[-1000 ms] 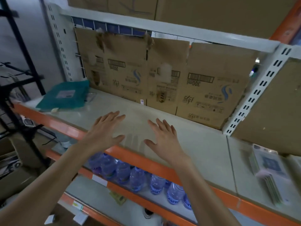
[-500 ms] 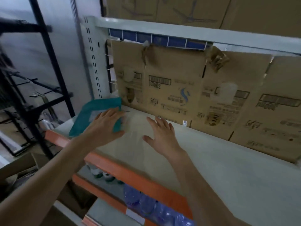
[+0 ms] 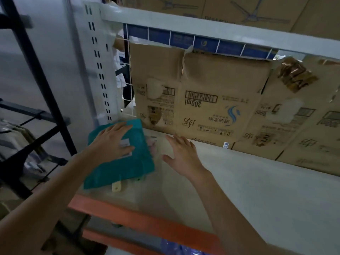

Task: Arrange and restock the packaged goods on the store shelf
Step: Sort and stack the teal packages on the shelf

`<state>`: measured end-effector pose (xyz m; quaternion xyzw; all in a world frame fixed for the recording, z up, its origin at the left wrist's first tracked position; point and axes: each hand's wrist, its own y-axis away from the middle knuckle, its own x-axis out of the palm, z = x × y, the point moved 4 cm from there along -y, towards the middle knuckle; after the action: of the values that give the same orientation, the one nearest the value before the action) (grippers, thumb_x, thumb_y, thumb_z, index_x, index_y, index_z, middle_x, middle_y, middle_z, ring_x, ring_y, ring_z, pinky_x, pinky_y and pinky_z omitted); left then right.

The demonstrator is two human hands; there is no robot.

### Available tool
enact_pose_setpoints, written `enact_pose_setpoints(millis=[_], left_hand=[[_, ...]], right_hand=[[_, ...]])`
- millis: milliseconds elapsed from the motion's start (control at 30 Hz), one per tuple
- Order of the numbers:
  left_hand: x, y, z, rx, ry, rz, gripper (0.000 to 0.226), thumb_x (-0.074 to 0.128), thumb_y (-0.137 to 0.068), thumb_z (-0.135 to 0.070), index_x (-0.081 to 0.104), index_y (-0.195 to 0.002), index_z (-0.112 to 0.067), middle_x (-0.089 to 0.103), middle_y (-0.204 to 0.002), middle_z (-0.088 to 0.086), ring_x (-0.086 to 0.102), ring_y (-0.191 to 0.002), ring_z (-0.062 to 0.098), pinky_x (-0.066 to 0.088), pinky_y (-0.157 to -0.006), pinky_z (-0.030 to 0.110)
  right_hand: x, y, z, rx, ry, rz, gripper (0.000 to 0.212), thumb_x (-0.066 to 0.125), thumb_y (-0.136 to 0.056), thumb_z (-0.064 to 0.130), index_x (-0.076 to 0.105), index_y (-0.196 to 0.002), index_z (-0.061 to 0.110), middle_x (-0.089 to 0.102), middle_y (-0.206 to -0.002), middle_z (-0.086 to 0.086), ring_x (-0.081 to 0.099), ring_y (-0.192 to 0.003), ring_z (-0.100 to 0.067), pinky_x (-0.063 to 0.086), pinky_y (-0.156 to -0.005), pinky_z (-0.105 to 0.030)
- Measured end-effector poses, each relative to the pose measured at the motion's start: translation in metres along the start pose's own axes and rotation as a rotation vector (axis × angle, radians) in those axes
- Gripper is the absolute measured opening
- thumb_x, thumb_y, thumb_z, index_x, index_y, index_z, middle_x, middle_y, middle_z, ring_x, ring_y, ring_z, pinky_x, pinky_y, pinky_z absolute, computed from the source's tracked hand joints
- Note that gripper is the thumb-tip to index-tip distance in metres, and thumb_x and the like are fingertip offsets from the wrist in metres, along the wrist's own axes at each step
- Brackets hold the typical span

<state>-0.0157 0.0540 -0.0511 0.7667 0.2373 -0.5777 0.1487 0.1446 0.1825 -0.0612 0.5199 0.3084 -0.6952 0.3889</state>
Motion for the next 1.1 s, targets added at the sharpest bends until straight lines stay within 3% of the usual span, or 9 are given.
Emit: enact_pose_setpoints(millis=[167,300,467,533,633,833,933,1000,1100], left_hand=[[-0.007,-0.018,0.042,0.074,0.033,0.144,0.096,0.04,-0.068,-0.07,0.02,-0.147,-0.02,0.018,-0.153,0.001,0.022,-0.137,0.024,0.016,-0.112,0.038],[0.006,-0.026,0.076,0.108,-0.009,0.209,0.077,0.054,-0.088,-0.046,0.015,-0.148,-0.02,0.012,-0.156,0.003,0.015,-0.141,0.022,0.016,-0.115,0.04],[0.007,-0.026,0.093,0.165,0.018,0.238,0.074,0.054,-0.09,-0.04,0.013,-0.148,-0.02,0.011,-0.156,0.003,0.012,-0.142,0.021,0.014,-0.116,0.041],[0.005,-0.026,0.098,0.185,0.023,0.232,0.073,0.053,-0.09,-0.04,0.013,-0.148,-0.02,0.011,-0.156,0.002,0.012,-0.142,0.02,0.014,-0.116,0.04],[0.003,-0.026,0.102,0.212,0.039,0.213,0.073,0.054,-0.09,-0.04,0.014,-0.148,-0.02,0.012,-0.156,0.002,0.015,-0.142,0.02,0.015,-0.116,0.04],[0.0,-0.02,0.105,0.229,0.066,0.181,0.072,0.055,-0.089,-0.039,0.017,-0.147,-0.02,0.015,-0.155,0.002,0.018,-0.141,0.019,0.017,-0.114,0.04],[-0.003,-0.019,0.104,0.252,0.093,0.127,0.072,0.055,-0.089,-0.04,0.018,-0.147,-0.02,0.019,-0.154,0.002,0.022,-0.139,0.021,0.02,-0.114,0.04],[-0.006,-0.016,0.1,0.265,0.104,0.081,0.071,0.054,-0.089,-0.041,0.018,-0.147,-0.02,0.02,-0.153,0.0,0.023,-0.139,0.021,0.02,-0.113,0.04],[-0.009,-0.016,0.095,0.269,0.102,0.036,0.072,0.052,-0.089,-0.044,0.017,-0.147,-0.021,0.018,-0.154,0.001,0.022,-0.139,0.022,0.021,-0.114,0.041]], right_hand=[[0.024,-0.008,0.027,0.169,-0.073,0.028,0.055,0.05,-0.092,0.041,0.038,-0.14,0.018,0.045,-0.139,-0.008,0.04,-0.127,-0.026,0.032,-0.103,-0.036],[0.049,-0.019,0.048,0.343,-0.142,0.092,0.048,0.054,-0.089,0.046,0.052,-0.126,0.016,0.059,-0.12,-0.007,0.055,-0.109,-0.023,0.045,-0.087,-0.032],[0.062,-0.031,0.05,0.599,-0.269,0.134,0.058,0.063,-0.078,0.056,0.053,-0.117,0.015,0.059,-0.115,-0.002,0.057,-0.107,-0.021,0.044,-0.079,-0.03],[0.064,-0.036,0.048,0.623,-0.36,0.137,0.047,0.066,-0.074,0.059,0.058,-0.092,0.016,0.061,-0.092,0.0,0.059,-0.089,-0.019,0.042,-0.065,-0.025],[0.065,-0.038,0.056,0.653,-0.52,0.117,0.041,0.07,-0.074,0.05,0.045,-0.062,0.02,0.048,-0.064,0.005,0.049,-0.061,-0.01,0.031,-0.05,-0.022],[0.067,-0.042,0.065,0.674,-0.698,0.029,0.028,0.074,-0.076,0.027,0.05,-0.071,0.014,0.057,-0.088,-0.005,0.054,-0.083,-0.02,0.042,-0.068,-0.029],[0.058,-0.039,0.068,0.669,-0.697,-0.024,0.022,0.073,-0.077,0.022,0.056,-0.081,0.008,0.056,-0.09,-0.006,0.054,-0.08,-0.018,0.045,-0.07,-0.033],[0.049,-0.036,0.069,0.659,-0.714,-0.084,0.036,0.075,-0.075,0.018,0.06,-0.1,-0.003,0.057,-0.093,-0.007,0.056,-0.086,-0.021,0.047,-0.081,-0.041],[0.03,-0.029,0.066,0.627,-0.767,-0.154,0.045,0.078,-0.071,0.016,0.061,-0.111,0.004,0.062,-0.113,-0.008,0.059,-0.102,-0.023,0.048,-0.093,-0.042]])
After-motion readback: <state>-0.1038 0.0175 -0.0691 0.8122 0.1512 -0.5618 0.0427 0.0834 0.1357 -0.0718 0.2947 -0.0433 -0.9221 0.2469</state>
